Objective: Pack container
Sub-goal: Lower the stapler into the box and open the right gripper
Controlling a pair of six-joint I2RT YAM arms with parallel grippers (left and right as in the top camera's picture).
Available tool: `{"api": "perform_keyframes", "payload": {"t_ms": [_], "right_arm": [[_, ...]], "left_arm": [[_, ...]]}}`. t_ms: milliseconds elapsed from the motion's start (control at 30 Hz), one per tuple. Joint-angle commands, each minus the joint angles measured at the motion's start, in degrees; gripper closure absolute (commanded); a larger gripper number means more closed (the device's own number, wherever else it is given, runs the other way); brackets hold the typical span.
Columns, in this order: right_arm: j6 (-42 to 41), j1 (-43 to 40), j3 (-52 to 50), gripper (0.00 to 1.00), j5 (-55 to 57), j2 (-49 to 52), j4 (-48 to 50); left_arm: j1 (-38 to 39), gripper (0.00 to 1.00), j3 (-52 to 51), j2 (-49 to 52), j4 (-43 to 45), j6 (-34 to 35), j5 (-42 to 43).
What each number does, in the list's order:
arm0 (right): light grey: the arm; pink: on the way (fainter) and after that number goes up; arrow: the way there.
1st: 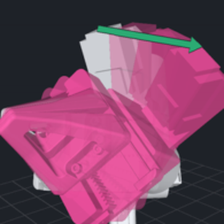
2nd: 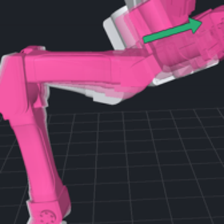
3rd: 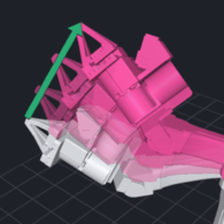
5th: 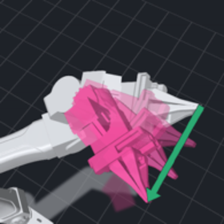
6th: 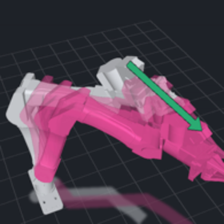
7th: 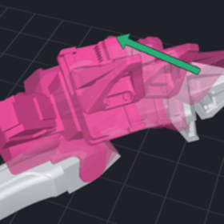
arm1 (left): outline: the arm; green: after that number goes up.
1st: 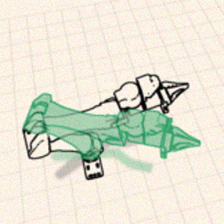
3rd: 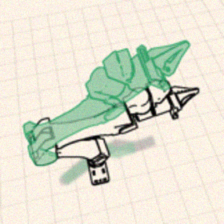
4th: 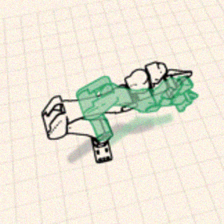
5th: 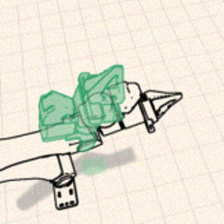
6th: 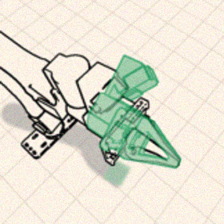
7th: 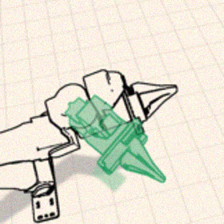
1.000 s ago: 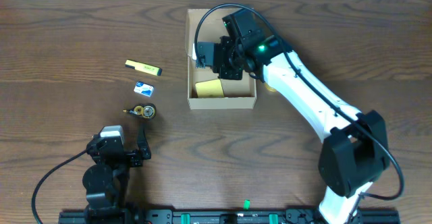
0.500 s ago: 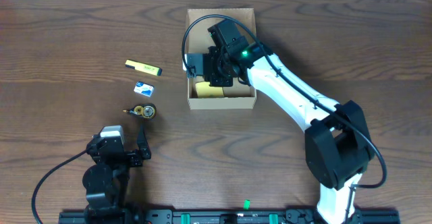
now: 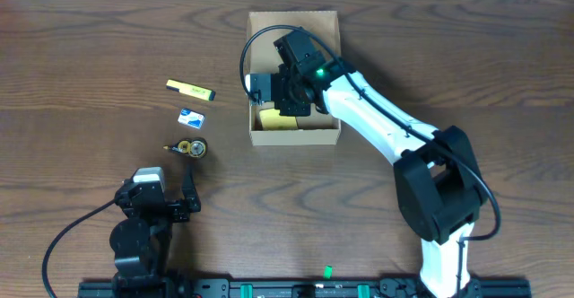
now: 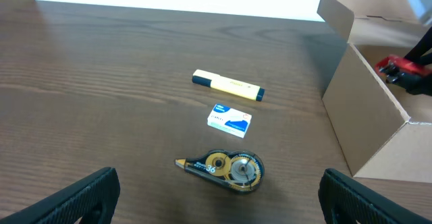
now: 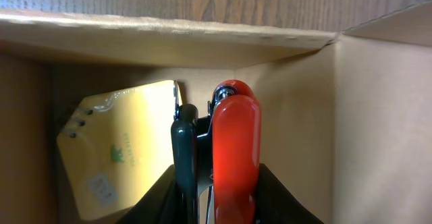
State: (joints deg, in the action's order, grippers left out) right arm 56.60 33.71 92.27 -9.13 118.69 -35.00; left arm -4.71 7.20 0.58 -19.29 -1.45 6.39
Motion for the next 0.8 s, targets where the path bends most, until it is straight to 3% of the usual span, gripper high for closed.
{"api": "perform_keyframes", "payload": {"t_ms": [0,600,767], "right_arm": [[0.7,0.1,0.6,0.99,-0.1,1.2,0.4],[-0.7,0.0,0.6,0.98,1.9,5.2,6.3],[-1.9,0.0,0.6,0.81,3.1,5.2,6.6]], "left_arm": [[0.2,0.05,-1.3,-0.3,-0.3,0.3,-0.6],[0.2,0.05,-1.3,-0.3,-0.3,0.3,-0.6],[0.2,0.05,-1.3,-0.3,-0.3,0.3,-0.6]]}}
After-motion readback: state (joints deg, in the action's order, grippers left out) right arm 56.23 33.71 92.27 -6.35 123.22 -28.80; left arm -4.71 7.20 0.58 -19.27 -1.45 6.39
